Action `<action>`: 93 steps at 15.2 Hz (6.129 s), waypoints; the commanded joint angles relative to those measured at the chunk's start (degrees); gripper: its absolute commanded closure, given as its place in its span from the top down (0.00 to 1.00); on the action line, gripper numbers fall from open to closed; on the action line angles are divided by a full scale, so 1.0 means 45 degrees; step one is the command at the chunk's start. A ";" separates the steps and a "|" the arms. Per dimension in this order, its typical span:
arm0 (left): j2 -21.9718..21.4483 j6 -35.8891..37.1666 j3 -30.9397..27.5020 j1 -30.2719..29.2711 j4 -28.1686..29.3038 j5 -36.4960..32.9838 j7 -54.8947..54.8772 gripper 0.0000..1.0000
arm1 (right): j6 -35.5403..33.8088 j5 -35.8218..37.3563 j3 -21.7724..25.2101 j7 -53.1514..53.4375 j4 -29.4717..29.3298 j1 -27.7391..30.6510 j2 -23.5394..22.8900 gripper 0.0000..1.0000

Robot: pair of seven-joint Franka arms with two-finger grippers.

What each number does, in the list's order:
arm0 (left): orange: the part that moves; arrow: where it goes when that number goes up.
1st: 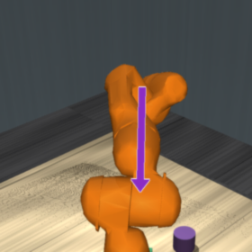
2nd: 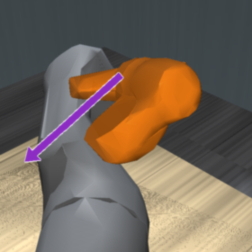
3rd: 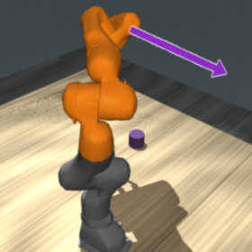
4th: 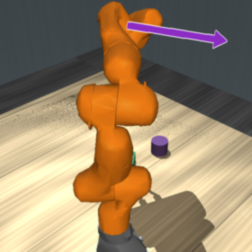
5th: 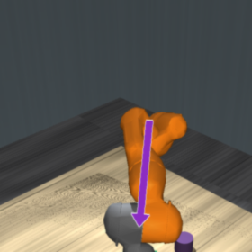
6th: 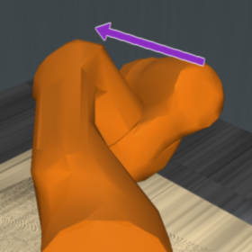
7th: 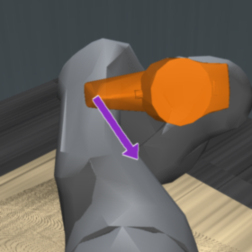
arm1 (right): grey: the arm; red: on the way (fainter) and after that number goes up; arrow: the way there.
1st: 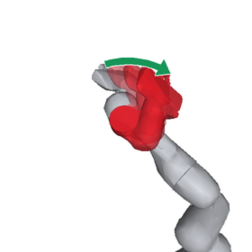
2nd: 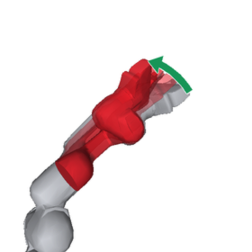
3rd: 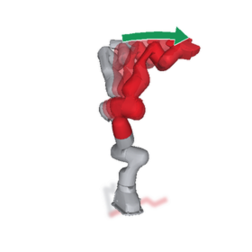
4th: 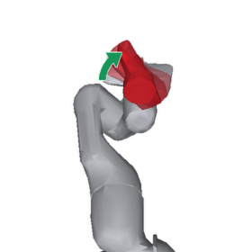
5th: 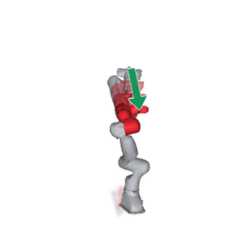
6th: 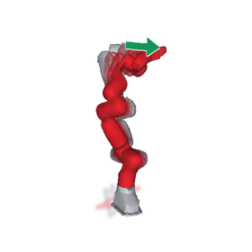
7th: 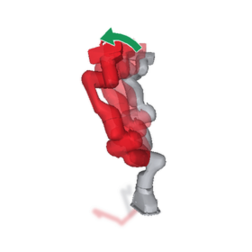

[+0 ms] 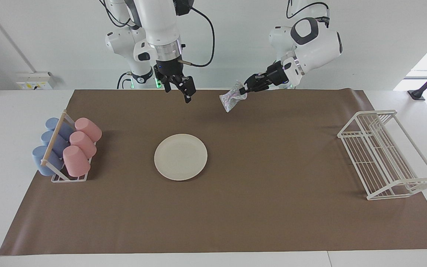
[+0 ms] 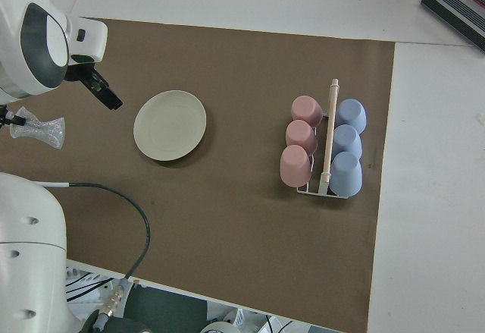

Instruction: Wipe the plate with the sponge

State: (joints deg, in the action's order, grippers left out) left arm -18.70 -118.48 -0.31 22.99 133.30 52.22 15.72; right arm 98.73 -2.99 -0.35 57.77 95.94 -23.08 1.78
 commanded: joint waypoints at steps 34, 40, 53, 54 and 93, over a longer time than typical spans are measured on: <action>0.7100 0.9025 -0.0047 -0.0323 -0.6573 -2.5076 0.4202 0.00 | -0.2585 -0.0039 0.0272 -1.3580 -0.0324 0.5949 0.0190 1.00; 0.9408 0.7644 -0.0008 -0.1574 -0.8315 -2.6039 0.4222 0.00 | -0.2683 -0.0019 0.0213 -1.3327 -0.0343 0.5910 0.0210 1.00; 0.9428 0.7365 0.0011 -0.1672 -0.8256 -2.4788 0.4339 0.99 | -0.2722 0.0429 0.0194 -1.3130 -0.0421 0.5910 0.0190 1.00; 0.9428 0.7384 0.0011 -0.1672 -0.8294 -2.4788 0.4320 1.00 | -0.2722 0.0507 0.0194 -1.3130 -0.0421 0.5910 0.0190 1.00; 0.3745 0.8557 0.0148 -0.4718 -0.9605 -1.1116 -0.1548 1.00 | -0.2702 0.0743 0.0155 -1.3072 -0.0519 0.5734 0.0151 1.00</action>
State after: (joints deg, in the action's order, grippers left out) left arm -2.00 -80.36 -0.43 3.39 88.60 1.34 15.06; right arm 86.83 -0.56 0.60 -1.77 93.69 2.68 2.16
